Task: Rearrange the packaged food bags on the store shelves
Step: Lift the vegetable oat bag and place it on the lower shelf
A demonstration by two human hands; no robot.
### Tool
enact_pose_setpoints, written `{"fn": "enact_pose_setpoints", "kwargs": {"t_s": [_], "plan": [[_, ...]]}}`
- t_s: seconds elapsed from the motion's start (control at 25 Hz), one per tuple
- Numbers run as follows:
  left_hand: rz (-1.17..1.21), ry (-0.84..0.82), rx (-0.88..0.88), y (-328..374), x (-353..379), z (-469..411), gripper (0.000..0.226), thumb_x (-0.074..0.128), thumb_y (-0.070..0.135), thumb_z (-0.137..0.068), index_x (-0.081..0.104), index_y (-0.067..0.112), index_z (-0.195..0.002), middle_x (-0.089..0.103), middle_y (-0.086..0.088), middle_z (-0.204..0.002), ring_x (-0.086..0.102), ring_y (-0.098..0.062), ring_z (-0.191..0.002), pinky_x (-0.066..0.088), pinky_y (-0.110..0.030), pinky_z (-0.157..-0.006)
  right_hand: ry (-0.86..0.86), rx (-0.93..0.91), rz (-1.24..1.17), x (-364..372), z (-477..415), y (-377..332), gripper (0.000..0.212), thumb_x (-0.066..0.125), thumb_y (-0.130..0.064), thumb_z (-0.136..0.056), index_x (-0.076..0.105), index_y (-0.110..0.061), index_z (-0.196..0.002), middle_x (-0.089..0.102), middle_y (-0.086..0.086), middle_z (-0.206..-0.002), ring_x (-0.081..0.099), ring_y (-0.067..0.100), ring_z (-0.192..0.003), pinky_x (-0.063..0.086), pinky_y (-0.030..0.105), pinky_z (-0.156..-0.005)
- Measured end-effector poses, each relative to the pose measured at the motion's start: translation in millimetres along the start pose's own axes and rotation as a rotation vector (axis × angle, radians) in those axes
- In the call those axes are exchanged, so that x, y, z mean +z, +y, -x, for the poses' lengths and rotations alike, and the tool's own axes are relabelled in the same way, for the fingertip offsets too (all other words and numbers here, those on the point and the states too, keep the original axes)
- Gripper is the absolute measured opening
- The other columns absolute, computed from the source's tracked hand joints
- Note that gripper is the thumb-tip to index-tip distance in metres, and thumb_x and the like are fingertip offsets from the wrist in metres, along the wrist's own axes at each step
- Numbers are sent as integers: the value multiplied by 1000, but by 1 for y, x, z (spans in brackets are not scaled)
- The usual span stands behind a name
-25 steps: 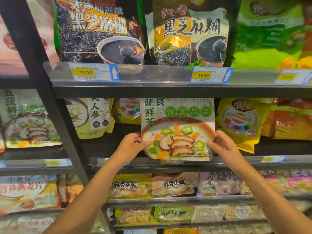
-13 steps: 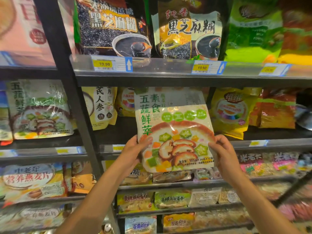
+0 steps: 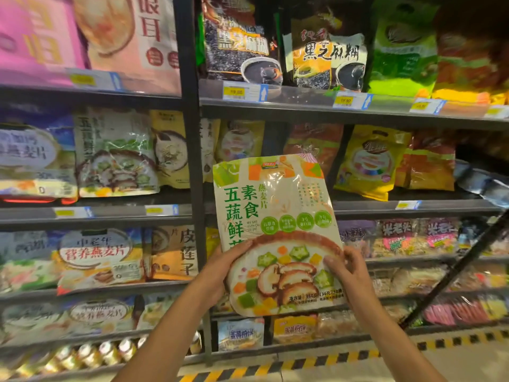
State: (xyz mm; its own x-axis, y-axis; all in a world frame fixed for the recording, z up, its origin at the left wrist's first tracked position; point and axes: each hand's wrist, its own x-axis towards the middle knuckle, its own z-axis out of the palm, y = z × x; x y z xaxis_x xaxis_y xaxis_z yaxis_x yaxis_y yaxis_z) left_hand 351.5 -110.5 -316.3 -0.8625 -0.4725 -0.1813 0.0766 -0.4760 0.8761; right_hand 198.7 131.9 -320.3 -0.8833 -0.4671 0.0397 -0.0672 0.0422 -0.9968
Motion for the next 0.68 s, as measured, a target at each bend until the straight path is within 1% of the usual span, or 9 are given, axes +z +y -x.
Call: {"fn": "enact_pose_setpoints", "kwargs": {"t_s": [0.08, 0.16, 0.2, 0.24, 0.32, 0.4, 0.48, 0.6, 0.68], "plan": [[11, 27, -2, -3, -18, 28, 51, 77, 24, -81, 68, 15, -131, 78, -16, -119, 77, -35, -108, 64, -48, -90, -14, 77, 42, 18, 26, 4, 56, 80, -39, -79, 56, -27, -128, 68, 2, -121, 75, 26, -102, 62, 51, -87], [42, 78, -1, -6, -41, 60, 55, 78, 23, -79, 66, 14, -132, 78, -17, -119, 76, -36, -108, 61, -51, -94, -44, 97, 103, 40, 52, 8, 78, 84, -44, -73, 49, -33, -141, 66, -1, -129, 74, 26, -107, 63, 53, -88], [71, 110, 3, -8, -54, 76, 58, 78, 22, -78, 65, 14, -134, 78, -17, -120, 76, -37, -108, 62, -51, -93, -64, 94, 118, 53, 65, 8, 83, 86, -45, -72, 47, -35, -144, 66, -3, -129, 74, 25, -108, 63, 52, -88], [99, 136, 15, -10, -68, 91, 60, 78, 21, -77, 63, 15, -135, 78, -17, -121, 76, -36, -108, 64, -50, -90, -89, 94, 133, 67, 77, 7, 84, 86, -44, -70, 47, -36, -144, 67, -5, -127, 74, 22, -107, 64, 48, -86], [133, 186, 41, -14, -94, 120, 61, 78, 20, -78, 62, 15, -137, 78, -15, -121, 77, -34, -105, 66, -46, -82, -159, 88, 201, 94, 98, 6, 82, 89, -41, -71, 49, -34, -142, 69, -10, -120, 73, 12, -100, 63, 32, -77], [147, 236, 68, -15, -118, 144, 50, 75, 17, -83, 65, 15, -132, 80, -13, -114, 80, -29, -95, 67, -40, -72, -238, 68, 292, 122, 115, 6, 79, 91, -40, -70, 49, -36, -137, 67, -17, -116, 67, 1, -97, 55, 20, -74], [155, 288, 104, -9, -141, 167, 41, 73, 13, -88, 67, 15, -129, 82, -12, -109, 81, -27, -90, 67, -39, -70, -277, 39, 303, 149, 129, 6, 87, 93, -47, -63, 50, -36, -137, 68, -16, -120, 67, 1, -102, 54, 22, -79], [141, 355, 141, 0, -175, 192, 55, 77, 20, -81, 64, 14, -134, 79, -15, -116, 79, -34, -100, 66, -46, -83, -329, 25, 278, 187, 139, 4, 99, 90, -57, -54, 49, -34, -142, 68, -13, -124, 67, 8, -109, 56, 31, -87], [118, 384, 153, 8, -195, 202, 58, 78, 24, -81, 63, 15, -136, 78, -16, -120, 77, -36, -106, 63, -50, -89, -358, 26, 285, 211, 139, 3, 102, 88, -62, -52, 48, -36, -142, 67, -13, -125, 66, 11, -111, 56, 36, -92]]}}
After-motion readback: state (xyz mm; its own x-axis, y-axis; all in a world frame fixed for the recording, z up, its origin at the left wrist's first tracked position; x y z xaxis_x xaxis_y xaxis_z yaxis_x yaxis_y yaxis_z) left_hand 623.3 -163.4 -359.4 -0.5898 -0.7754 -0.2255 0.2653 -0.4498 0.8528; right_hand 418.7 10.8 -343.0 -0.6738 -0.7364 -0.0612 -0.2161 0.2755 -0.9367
